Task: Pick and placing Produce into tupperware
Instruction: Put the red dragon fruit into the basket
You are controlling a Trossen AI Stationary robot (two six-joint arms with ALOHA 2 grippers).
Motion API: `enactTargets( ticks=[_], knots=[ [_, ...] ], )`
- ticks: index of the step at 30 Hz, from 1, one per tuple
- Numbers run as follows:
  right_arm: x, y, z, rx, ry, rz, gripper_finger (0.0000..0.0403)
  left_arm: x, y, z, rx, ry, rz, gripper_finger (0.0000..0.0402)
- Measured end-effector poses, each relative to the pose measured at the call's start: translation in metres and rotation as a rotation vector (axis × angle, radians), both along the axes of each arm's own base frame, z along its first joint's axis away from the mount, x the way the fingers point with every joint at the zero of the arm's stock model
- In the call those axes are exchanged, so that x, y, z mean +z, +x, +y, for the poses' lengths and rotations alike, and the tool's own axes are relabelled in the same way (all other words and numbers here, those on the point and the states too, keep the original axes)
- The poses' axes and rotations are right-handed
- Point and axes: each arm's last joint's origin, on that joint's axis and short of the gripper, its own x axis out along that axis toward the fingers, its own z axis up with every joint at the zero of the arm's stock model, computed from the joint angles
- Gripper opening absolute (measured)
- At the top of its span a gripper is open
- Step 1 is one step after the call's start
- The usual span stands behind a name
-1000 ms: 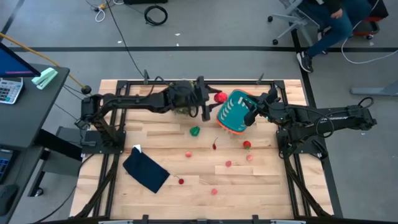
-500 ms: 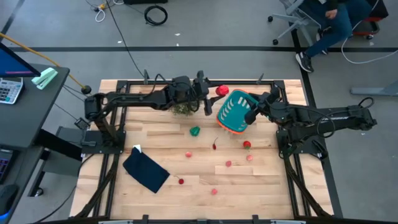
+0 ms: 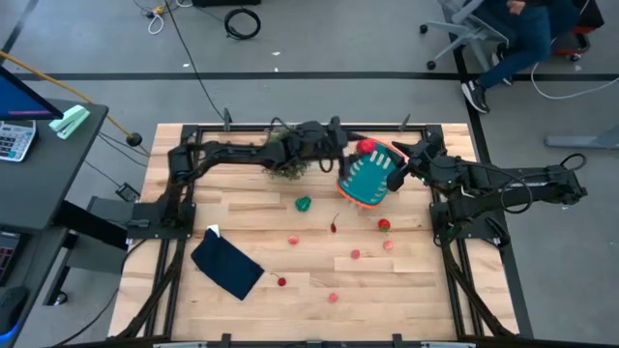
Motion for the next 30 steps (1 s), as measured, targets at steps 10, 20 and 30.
enactTargets(
  ticks=[10, 20, 30],
  knots=[
    [-0.003, 0.0, 0.0, 0.004, 0.024, 0.015, 0.0124, -0.012, 0.03, -0.011, -0.056, 0.023, 0.291, 0.0231],
    [-0.014, -0.004, 0.001, -0.024, 0.155, 0.015, 0.0124, -0.042, 0.035, -0.031, -0.118, 0.04, 0.462, 0.0236],
    [-0.022, -0.006, 0.001, -0.036, 0.217, 0.046, 0.0124, -0.083, 0.044, -0.026, -0.12, 0.037, 0.52, 0.0233]
  ],
)
